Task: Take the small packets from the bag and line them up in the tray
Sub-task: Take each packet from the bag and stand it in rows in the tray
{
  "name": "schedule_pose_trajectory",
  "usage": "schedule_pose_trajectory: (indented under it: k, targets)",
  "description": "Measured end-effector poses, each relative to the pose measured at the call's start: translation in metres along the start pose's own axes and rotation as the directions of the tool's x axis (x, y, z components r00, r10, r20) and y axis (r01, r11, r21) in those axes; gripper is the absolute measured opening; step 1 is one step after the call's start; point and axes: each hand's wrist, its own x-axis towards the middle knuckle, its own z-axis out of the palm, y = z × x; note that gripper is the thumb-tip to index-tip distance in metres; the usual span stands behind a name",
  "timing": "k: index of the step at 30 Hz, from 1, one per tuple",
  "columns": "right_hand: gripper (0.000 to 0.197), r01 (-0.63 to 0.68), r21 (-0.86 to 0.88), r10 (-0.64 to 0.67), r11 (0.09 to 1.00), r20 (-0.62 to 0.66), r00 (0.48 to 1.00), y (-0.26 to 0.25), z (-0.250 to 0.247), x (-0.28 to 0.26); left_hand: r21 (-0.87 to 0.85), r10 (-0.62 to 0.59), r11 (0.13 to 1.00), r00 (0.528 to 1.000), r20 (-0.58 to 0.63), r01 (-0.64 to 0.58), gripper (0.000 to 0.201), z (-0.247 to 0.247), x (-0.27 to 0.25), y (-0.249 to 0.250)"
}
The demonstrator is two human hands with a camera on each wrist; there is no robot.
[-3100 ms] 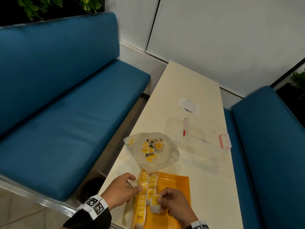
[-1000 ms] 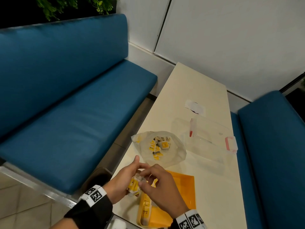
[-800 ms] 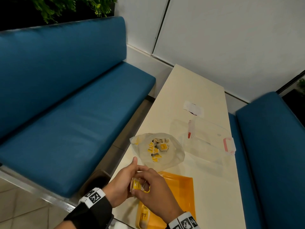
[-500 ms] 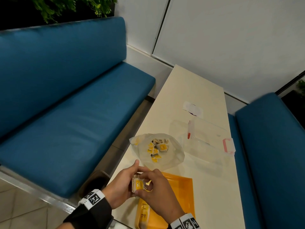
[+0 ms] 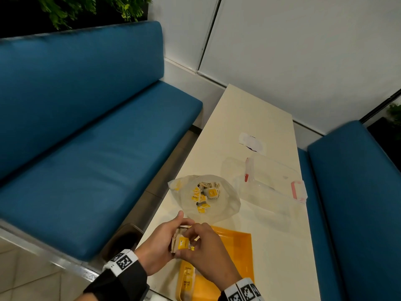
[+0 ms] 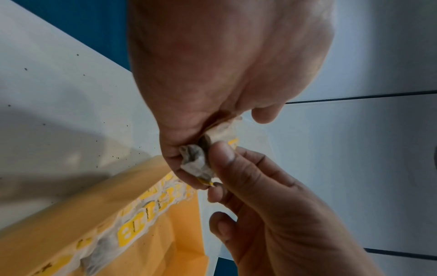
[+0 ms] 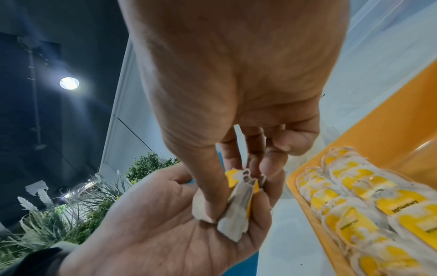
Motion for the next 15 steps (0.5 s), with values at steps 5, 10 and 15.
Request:
schedule_pose_trajectory:
  k: [5, 10, 15]
  targets:
    - [0.041, 0.004, 0.065, -0.001, 0.998, -0.04, 0.999, 0.001, -0.004, 0.002, 0.039, 0.021, 0.999, 1.0, 0.003, -0.021, 0.051, 0.0, 0.0, 0.001]
    - [0.03, -0.058, 0.213, 0.06, 0.975, -0.006, 0.998, 0.009, -0.012, 0.006, 0.165, 0.07, 0.983, 0.996, 0.062, -0.08, 0.03, -0.003, -0.002, 0.002]
    - [0.034, -0.085, 0.263, 0.089, 0.961, -0.004, 0.996, 0.017, -0.024, 0.011, 0.364, 0.168, 0.914, 0.984, 0.057, -0.177, 0.017, -0.011, 0.001, 0.001]
